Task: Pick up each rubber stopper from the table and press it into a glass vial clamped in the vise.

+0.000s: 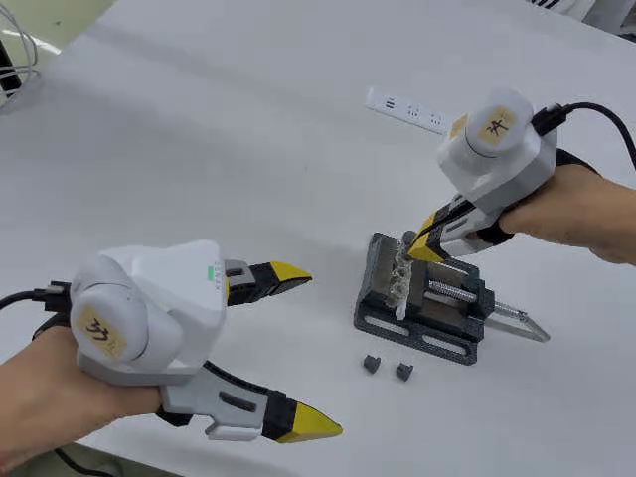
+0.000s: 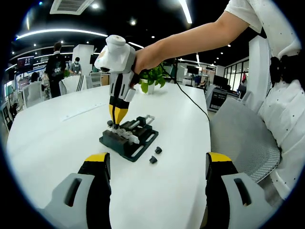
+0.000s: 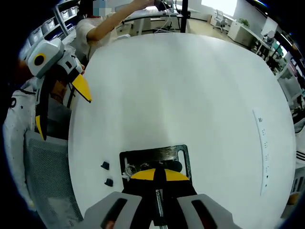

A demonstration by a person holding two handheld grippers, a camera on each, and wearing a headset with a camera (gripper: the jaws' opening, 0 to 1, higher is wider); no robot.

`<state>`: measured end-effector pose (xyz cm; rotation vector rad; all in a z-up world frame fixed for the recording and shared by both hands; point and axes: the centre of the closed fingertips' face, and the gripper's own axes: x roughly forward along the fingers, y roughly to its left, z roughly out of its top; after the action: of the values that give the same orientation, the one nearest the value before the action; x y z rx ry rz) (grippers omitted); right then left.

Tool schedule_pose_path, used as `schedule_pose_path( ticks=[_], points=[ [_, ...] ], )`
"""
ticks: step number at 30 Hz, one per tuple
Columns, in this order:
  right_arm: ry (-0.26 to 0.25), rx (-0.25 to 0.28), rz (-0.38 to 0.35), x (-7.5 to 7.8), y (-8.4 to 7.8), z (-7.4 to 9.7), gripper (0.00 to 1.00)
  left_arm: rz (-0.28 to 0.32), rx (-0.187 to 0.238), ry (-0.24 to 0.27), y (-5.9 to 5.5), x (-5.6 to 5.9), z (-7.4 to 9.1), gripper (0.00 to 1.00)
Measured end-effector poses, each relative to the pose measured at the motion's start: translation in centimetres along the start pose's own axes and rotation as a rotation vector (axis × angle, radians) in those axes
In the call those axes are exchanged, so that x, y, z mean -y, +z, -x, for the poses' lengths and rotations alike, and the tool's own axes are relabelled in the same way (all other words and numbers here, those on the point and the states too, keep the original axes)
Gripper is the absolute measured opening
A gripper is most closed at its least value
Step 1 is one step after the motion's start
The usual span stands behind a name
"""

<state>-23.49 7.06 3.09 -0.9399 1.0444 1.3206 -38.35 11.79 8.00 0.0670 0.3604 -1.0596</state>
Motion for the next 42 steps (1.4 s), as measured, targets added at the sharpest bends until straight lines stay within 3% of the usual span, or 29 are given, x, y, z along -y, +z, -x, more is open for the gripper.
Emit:
schedule_pose_path(
  ticks=[8,28,35,42],
  points=[
    [0.0,-0.01,0.003,-0.1,0.02,-0.06,0.0,0.001,0.003,0.0,0.17,0.18,-0.15,0.81],
    [0.008,-0.094,0.062,-0.38,0.23,-0.34,0.0,-0.001,0.01,-0.008,0.27,0.26,-0.39,0.81],
    [0.006,-0.129,0.044,-0.22,0.27,-0.45,0.0,-0.004,0.01,-0.007,0.14,0.13,-0.25,0.81],
    [0.011,-0.122,0.011,-0.14,0.16,-0.55,0.0,-0.004,0.011,-0.004,0.13,-0.09,-0.14,0.81]
  ],
)
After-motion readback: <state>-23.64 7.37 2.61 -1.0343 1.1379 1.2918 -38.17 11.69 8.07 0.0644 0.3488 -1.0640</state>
